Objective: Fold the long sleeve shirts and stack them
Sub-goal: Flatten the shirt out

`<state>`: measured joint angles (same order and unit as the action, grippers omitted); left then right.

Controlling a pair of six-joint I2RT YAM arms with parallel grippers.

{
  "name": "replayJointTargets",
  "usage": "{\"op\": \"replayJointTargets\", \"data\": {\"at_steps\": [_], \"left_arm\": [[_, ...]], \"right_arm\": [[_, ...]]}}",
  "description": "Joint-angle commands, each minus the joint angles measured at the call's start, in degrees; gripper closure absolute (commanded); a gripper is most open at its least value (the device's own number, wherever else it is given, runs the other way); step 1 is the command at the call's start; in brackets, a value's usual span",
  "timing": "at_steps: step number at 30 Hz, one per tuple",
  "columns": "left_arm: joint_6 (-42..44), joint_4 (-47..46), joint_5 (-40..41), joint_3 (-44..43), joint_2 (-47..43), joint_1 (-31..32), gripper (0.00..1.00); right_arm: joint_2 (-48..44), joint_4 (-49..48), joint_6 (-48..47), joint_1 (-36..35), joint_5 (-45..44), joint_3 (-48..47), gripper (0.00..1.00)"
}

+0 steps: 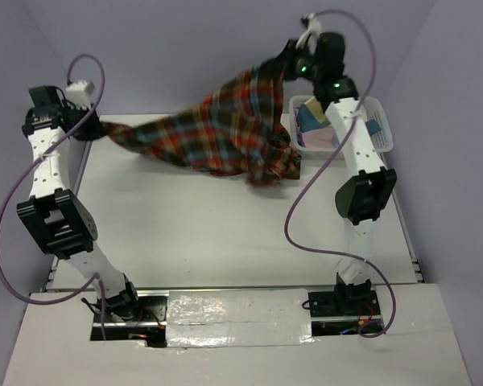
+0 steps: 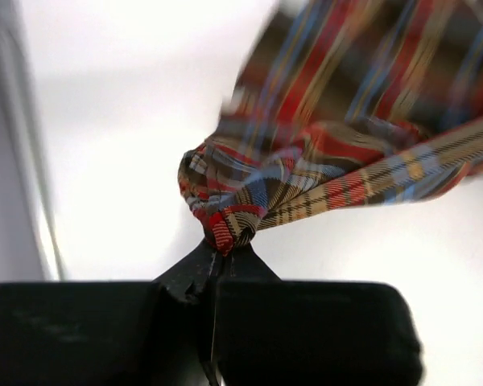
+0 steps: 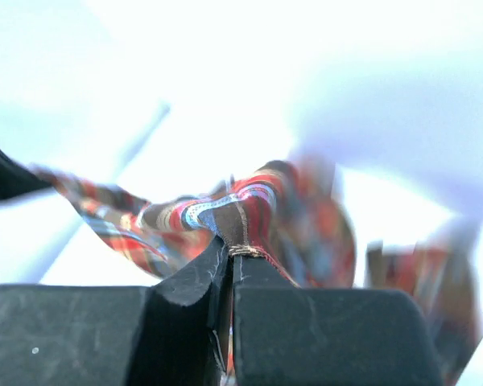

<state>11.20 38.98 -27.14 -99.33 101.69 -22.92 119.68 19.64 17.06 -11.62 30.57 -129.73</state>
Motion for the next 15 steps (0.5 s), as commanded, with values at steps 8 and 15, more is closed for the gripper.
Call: {"op": "replayJointTargets", "data": {"at_steps": [8, 15], "left_arm": [[-2.7, -8.9, -8.7, 2.0, -11.4, 1.2, 1.0], [11.7, 3.3, 3.9, 17.5, -16.3, 0.2, 1.0]], "right_arm": [[-17.6, -14.8, 1.8, 3.9, 7.7, 7.5, 1.0], [-36.6, -9.3, -12.1, 0.5, 7.0, 46.0, 1.0]]}}
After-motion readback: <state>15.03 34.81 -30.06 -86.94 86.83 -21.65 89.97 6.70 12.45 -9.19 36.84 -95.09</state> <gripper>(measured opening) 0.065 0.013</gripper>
